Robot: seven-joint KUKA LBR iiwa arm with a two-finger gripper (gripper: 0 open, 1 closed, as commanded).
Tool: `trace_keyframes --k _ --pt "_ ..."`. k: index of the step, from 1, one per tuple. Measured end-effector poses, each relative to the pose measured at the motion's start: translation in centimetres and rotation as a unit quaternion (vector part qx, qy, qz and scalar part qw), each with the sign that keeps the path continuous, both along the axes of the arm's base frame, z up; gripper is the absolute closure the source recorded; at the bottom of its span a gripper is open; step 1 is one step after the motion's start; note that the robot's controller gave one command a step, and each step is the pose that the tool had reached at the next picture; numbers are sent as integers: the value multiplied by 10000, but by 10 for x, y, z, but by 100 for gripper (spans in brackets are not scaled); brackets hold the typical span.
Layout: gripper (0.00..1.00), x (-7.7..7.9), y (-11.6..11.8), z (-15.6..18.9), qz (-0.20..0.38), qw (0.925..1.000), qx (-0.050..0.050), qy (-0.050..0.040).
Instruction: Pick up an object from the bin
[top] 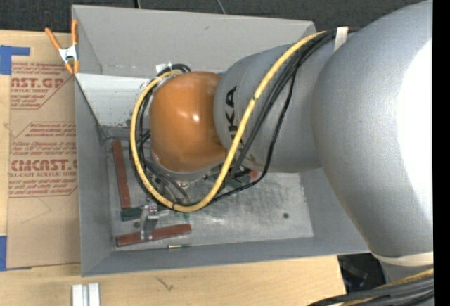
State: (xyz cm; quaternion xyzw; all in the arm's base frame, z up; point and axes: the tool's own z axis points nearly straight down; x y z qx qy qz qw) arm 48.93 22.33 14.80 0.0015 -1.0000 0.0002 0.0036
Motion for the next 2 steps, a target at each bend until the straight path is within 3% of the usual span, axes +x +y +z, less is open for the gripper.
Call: trace_keyframes --k 1,2 --pt "0 2 -1 4 -13 10000 8 -34" --pt "100 -6 -16 -76 356 9994 11 -19"
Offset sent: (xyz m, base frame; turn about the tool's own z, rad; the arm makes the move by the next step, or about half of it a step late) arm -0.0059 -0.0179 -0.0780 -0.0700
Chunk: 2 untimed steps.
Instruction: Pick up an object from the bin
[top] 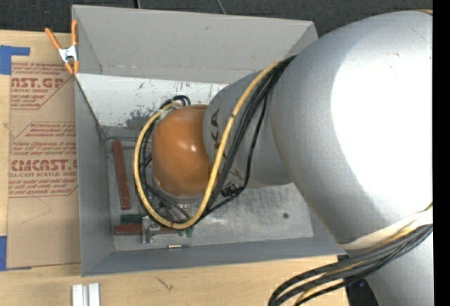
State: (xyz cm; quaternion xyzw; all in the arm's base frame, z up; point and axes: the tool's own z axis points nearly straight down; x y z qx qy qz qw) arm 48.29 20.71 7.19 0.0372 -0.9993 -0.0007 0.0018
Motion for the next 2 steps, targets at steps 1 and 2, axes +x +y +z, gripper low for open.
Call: trace_keyframes --k 1,2 --pt "100 0 0 0 -1 10000 2 -1" --pt "100 -2 -2 8 14 10000 -9 20"
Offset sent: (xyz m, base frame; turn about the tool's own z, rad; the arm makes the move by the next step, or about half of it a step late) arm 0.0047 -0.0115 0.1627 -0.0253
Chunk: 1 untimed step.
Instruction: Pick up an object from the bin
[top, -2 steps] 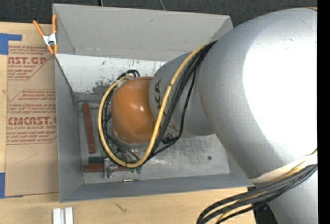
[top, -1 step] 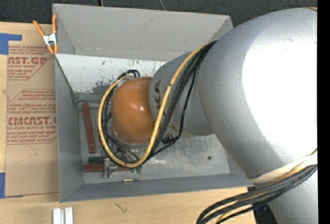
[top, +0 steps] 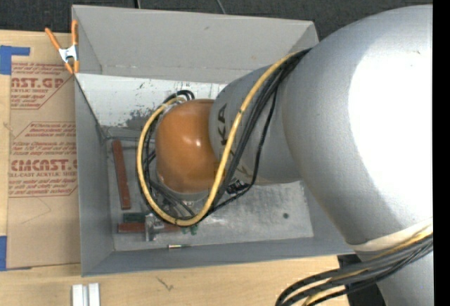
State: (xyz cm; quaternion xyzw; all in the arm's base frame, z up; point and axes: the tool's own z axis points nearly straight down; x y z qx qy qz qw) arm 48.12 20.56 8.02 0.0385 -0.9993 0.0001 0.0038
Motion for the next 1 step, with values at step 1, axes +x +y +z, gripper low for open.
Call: trace_keyframes --k 1 --pt "100 5 10 27 -83 9999 18 -57"
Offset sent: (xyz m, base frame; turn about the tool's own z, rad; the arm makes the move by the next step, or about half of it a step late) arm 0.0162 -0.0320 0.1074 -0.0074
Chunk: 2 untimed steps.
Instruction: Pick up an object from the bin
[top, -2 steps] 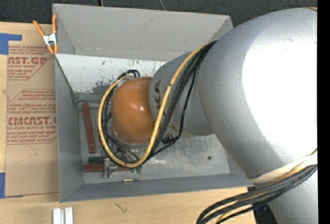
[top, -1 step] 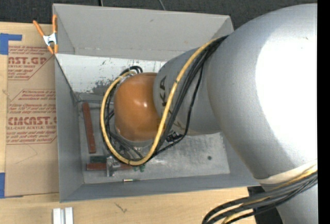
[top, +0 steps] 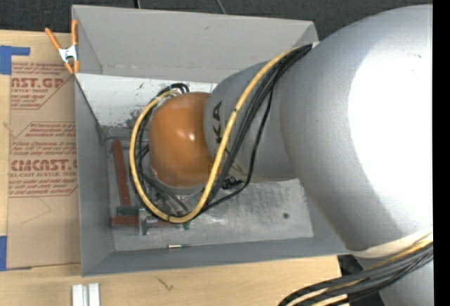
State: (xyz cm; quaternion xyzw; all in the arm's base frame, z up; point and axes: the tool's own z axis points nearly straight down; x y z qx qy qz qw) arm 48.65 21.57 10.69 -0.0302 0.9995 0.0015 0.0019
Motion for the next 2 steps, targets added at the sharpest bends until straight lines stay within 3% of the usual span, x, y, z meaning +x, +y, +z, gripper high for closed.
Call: trace_keyframes --k 1,2 --pt "100 11 -42 80 120 9999 -11 17" --pt "100 11 -42 80 122 9999 -11 17"
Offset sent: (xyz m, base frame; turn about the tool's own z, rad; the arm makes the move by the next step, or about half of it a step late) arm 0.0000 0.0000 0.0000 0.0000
